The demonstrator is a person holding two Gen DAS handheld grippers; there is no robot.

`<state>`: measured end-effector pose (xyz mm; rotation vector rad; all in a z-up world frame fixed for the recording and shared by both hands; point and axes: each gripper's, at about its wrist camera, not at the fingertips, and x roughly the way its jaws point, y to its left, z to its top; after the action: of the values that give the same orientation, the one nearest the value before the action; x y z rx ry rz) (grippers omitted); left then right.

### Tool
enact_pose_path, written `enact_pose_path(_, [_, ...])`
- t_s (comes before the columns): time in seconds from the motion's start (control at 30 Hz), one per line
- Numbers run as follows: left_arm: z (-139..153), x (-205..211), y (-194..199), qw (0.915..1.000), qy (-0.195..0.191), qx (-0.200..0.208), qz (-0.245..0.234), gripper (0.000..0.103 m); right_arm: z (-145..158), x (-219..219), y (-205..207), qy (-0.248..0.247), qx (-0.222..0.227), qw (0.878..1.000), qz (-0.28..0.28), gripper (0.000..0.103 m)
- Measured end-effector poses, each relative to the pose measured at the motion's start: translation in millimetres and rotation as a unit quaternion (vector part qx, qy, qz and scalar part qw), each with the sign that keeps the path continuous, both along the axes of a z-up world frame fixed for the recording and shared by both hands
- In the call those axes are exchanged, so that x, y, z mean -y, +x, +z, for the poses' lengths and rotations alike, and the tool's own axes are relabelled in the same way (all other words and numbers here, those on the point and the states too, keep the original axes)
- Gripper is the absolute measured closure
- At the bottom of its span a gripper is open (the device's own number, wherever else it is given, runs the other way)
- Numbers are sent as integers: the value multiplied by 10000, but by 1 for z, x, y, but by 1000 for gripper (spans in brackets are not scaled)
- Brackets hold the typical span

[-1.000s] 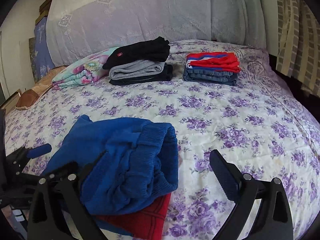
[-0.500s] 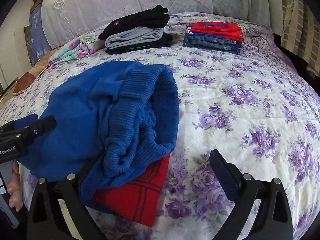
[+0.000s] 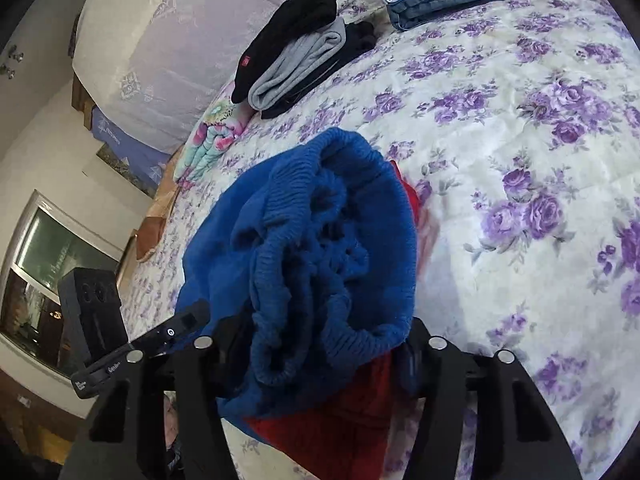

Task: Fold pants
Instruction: 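Lift the folded pants with both grippers and carry them toward the clothes stack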

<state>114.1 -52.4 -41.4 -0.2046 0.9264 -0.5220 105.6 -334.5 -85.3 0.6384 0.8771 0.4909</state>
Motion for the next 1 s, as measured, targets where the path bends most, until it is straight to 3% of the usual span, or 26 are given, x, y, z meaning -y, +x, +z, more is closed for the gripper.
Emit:
enact_pose_path(0.13, [17, -3, 7, 9998, -182, 63, -102, 79, 3, 11, -6, 261, 98, 9996, -17, 59])
enact_pose_path(0.33, [91, 40, 37, 9950, 69, 832, -551, 81, 66, 52, 14, 64, 804, 9962, -315, 60])
enact_pose_path(0.5, [158, 124, 131, 9865, 173, 1328, -946, 81, 138, 119, 77, -367, 1327, 9862, -922, 60])
enact_pose_path(0.7, [219, 227, 275, 9781, 324, 1843, -917, 81, 203, 205, 211, -543, 1487, 9766, -1454, 60])
enact_pose_path(0.87, [223, 281, 388, 9823, 377, 1691, -705, 80, 209, 243, 307, -738, 1352, 9746, -1626, 59])
enact_pose_path(1.0, [174, 304, 452, 9878, 744, 1300, -420, 67, 168, 255, 379, -1256, 794, 9726, -1788, 57])
